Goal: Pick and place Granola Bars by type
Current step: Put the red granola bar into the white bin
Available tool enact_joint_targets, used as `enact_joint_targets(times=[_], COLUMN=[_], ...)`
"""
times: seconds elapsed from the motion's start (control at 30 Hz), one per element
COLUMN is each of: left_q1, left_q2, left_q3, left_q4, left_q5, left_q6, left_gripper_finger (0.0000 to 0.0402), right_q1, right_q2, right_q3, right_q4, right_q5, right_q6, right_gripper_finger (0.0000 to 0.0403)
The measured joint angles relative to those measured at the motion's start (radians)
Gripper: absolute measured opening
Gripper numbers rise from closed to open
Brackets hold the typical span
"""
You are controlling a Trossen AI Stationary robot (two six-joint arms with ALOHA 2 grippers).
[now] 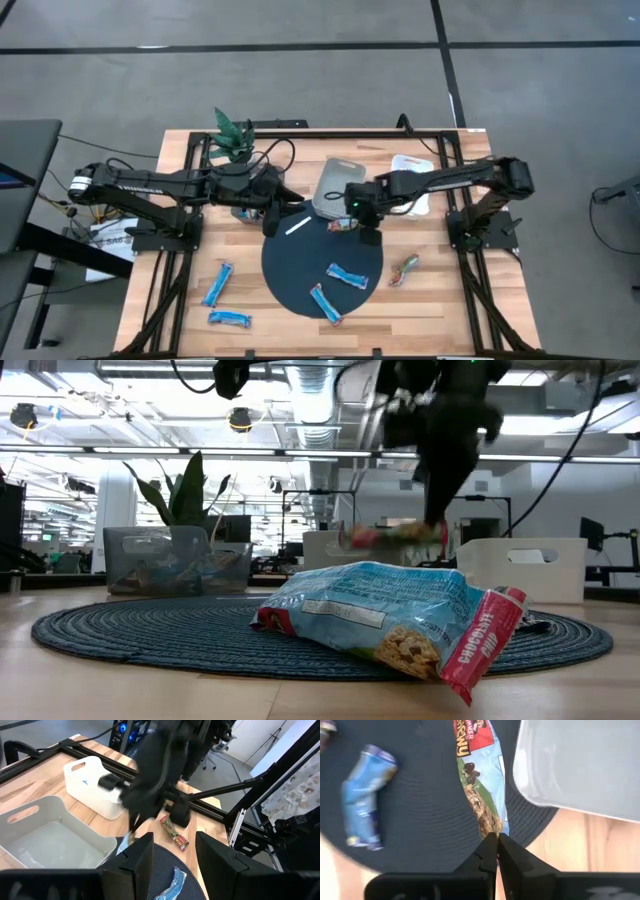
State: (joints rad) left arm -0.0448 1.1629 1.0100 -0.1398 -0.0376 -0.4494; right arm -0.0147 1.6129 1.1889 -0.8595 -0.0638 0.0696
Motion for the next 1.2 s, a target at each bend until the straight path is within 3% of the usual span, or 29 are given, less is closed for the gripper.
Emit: enact_joint_targets(times=[0.17, 0.4, 0.53, 0.77, 1.2], left_q1=[0.000, 0.000, 0.000, 0.000, 0.000], left_q2=[0.000, 0.000, 0.000, 0.000, 0.000], left_q3=[0.000, 0.000, 0.000, 0.000, 0.000], left_q4=[-0.004, -0.004, -0.003, -0.003, -0.001], left_q5=[-0.001, -0.001, -0.002, -0.002, -0.002], left_q6=[0.010, 0.010, 0.010, 0.010, 0.010], left_gripper_finger=[0.0139, 0.0139, 0.0139, 0.0139, 0.0139], right_q1=[-0.020, -0.087, -0.125, -0.163, -0.165], right_q2=[-0.150, -0.281, -0.281, -0.265, -0.265], right_q3=[0.000, 0.000, 0.000, -0.064, -0.137], right_q4=[-0.048, -0.244, -0.449, -0.495, -0.503], right_q5=[0.043, 0.314, 0.386, 0.304, 0.324], right_q6=[0.123, 0.441, 0.625, 0.739, 0.834], right_gripper_finger=[0.0000, 0.0000, 0.0000, 0.0000, 0.0000])
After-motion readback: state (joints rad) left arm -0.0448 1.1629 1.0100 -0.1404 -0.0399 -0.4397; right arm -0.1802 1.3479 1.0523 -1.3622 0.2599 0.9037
